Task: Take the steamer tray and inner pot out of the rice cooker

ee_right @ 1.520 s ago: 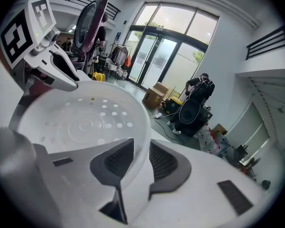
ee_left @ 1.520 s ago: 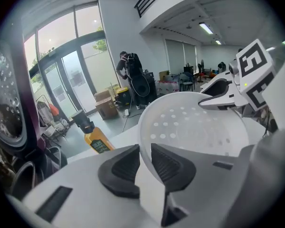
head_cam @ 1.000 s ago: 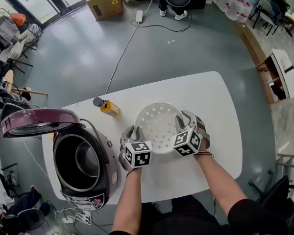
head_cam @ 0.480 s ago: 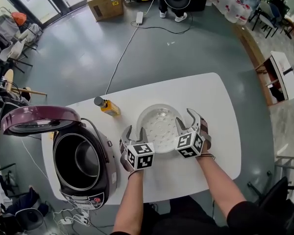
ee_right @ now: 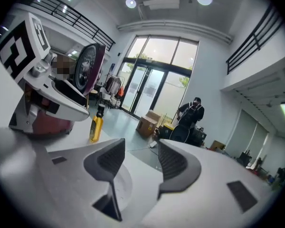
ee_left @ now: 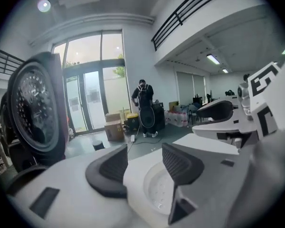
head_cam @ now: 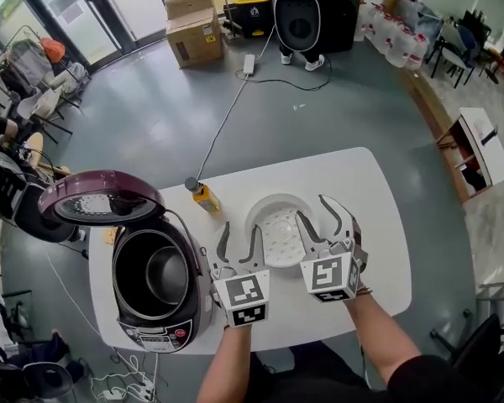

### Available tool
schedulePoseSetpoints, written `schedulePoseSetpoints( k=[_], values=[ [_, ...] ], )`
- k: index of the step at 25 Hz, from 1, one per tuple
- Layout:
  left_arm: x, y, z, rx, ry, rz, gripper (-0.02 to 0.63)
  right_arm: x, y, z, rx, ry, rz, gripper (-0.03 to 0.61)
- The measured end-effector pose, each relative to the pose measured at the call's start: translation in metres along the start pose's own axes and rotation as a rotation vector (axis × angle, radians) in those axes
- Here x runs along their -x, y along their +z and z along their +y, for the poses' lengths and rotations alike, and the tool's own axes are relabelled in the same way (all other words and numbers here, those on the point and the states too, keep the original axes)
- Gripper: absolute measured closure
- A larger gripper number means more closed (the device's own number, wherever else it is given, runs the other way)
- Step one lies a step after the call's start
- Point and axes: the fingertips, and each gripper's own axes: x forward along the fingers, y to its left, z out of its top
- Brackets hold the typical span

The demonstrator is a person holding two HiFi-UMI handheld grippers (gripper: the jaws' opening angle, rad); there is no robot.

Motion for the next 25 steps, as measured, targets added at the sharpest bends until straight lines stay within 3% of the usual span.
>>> schedulePoseSetpoints(
  k=[4, 9, 12, 14, 17, 22, 25],
  values=[
    [0.047, 0.045, 0.022, 0.007, 0.023, -0.102, 0.376, 0.037, 0.068, 0.003, 0.004, -0.007, -0.123, 0.357],
    [0.092, 0.073, 0.064, 0.044, 0.027, -0.142, 0.307, 0.060, 0.123, 0.025, -0.070, 0.058, -0.202, 0.347],
    [0.118, 0.075, 0.094, 0.059, 0.020, -0.138, 0.162, 0.069, 0.152, 0.048, -0.153, 0.123, -0.261, 0.245],
    [0.136, 0.072, 0.116, 0.085, 0.020, -0.132, 0.092, 0.075, 0.170, 0.061, -0.257, 0.175, -0.306, 0.143],
    [0.158, 0.061, 0.150, 0.178, -0.013, -0.128, 0.036, 0.078, 0.184, 0.076, -0.443, 0.271, -0.333, 0.063],
    [0.188, 0.030, 0.213, 0.466, -0.128, -0.106, 0.021, 0.067, 0.186, 0.112, -0.825, 0.489, -0.235, 0.046],
    [0.203, 0.007, 0.249, 0.596, -0.153, -0.070, 0.023, 0.063, 0.186, 0.136, -1.014, 0.602, -0.166, 0.047]
  ],
)
